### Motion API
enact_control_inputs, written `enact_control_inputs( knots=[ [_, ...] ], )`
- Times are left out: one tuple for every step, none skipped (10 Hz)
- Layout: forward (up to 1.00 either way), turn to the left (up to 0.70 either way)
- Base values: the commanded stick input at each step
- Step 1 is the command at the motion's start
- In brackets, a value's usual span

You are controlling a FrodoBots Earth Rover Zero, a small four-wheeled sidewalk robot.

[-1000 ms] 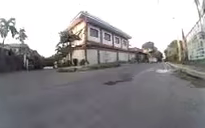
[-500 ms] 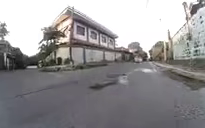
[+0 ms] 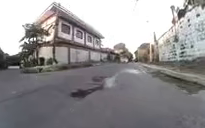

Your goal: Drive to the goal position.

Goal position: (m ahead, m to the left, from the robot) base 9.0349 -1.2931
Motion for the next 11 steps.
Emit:
enact_control_inputs(
  knots=[
    [1.0, -0.36],
    [1.0, -0.36],
    [1.0, -0.36],
    [1.0, -0.36],
    [1.0, -0.36],
    [1.0, -0.24],
    [1.0, 0.04],
    [1.0, 0.04],
    [1.0, 0.04],
    [1.0, 0.04],
    [1.0, 0.04]
  ],
)
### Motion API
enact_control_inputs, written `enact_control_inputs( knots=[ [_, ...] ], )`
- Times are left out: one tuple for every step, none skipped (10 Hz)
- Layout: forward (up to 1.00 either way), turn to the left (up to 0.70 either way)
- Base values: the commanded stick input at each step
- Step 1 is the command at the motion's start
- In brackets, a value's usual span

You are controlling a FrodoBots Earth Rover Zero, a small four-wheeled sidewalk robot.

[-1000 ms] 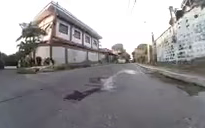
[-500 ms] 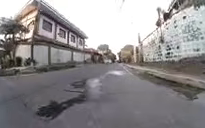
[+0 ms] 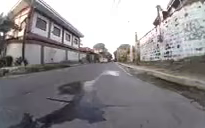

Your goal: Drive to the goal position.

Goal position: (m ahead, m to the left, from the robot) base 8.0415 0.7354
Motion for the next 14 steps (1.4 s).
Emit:
enact_control_inputs(
  knots=[
    [1.0, 0.04],
    [1.0, 0.04],
    [1.0, 0.04],
    [1.0, 0.04],
    [1.0, 0.04],
    [1.0, 0.04],
    [1.0, 0.04],
    [1.0, 0.04],
    [1.0, 0.04],
    [1.0, 0.04],
    [1.0, 0.04],
    [1.0, 0.04],
    [1.0, 0.04],
    [1.0, 0.04]
  ],
)
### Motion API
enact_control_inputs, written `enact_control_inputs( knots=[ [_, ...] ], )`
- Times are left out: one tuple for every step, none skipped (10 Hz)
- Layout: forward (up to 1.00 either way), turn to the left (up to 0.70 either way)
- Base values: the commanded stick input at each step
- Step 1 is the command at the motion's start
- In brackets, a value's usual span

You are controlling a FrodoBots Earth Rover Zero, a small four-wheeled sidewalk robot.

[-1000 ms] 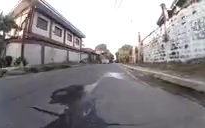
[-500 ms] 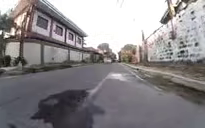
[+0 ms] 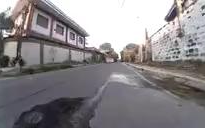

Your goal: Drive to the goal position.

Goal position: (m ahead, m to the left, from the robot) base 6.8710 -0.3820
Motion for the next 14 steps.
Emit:
enact_control_inputs(
  knots=[
    [1.0, 0.04],
    [1.0, 0.04],
    [1.0, 0.04],
    [1.0, 0.04],
    [1.0, 0.04],
    [1.0, 0.04],
    [1.0, 0.04],
    [1.0, 0.04],
    [1.0, 0.04],
    [1.0, 0.04],
    [1.0, 0.04],
    [1.0, 0.04],
    [1.0, 0.04],
    [1.0, 0.04]
  ],
)
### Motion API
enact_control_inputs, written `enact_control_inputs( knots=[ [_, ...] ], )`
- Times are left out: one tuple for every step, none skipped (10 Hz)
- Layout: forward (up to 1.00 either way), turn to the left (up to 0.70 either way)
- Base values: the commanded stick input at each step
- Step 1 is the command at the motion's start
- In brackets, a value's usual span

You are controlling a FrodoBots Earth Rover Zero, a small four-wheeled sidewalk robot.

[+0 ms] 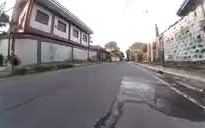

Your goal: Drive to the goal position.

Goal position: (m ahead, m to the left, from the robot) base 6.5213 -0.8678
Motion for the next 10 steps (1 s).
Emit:
enact_control_inputs(
  knots=[
    [1.0, 0.04],
    [1.0, 0.04],
    [1.0, -0.09],
    [1.0, -0.28],
    [1.0, -0.36],
    [1.0, -0.36],
    [1.0, -0.36],
    [1.0, -0.36],
    [1.0, -0.36],
    [1.0, -0.36]
  ],
)
